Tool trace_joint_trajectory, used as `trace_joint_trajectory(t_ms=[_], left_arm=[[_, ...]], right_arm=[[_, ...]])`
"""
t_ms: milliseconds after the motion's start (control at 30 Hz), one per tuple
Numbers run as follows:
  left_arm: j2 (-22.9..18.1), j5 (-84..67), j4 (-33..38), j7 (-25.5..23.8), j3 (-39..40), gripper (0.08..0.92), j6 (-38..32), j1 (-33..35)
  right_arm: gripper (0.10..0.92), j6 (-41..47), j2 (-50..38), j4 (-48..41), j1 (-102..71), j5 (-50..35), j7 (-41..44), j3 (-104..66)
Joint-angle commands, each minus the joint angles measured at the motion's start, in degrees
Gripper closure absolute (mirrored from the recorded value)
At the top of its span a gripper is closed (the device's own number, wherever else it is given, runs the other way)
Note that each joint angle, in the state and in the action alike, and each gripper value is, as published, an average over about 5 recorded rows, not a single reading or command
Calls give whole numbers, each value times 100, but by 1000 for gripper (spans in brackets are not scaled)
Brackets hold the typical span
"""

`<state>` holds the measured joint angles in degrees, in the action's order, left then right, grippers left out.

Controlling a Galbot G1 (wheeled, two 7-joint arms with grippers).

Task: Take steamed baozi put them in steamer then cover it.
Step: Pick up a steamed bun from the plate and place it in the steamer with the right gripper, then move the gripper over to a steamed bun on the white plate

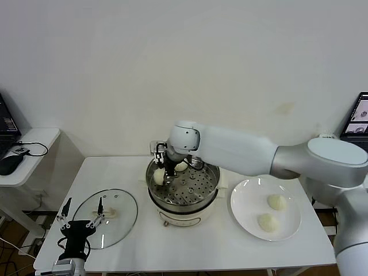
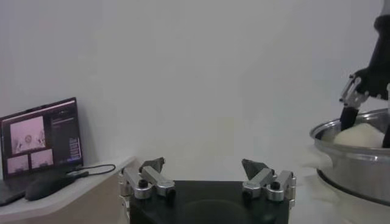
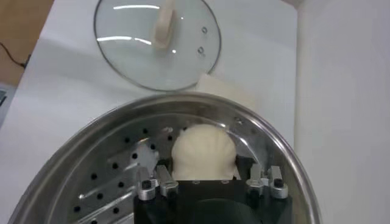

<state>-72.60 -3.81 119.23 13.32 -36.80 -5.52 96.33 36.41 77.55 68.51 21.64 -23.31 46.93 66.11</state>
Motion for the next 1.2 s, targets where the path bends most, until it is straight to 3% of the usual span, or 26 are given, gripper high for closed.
trace_joint_trajectory(t_ms=[33,233,533,900,1200], left_arm=[[3,-5,-13,-8,4,177,4,-18],[-3,-4,4,-12,8,177,9,-23],[-5,-4,64,-13,-11,177,14,17],[48,8,145,-25,-14,177,31,65],[41,116,175,-30,113,177,56,81]], right_arm=[[381,81,289,-311,-140,137,-64,0],[375,74,262,-296,-152,139,-45,-39],[209,-519,-510,318,396,459,783,-160],[203,-1724,-3289,2009,1502,786,1981,-85],[203,-2331,-5428,2899,453,1980,2287,-354]])
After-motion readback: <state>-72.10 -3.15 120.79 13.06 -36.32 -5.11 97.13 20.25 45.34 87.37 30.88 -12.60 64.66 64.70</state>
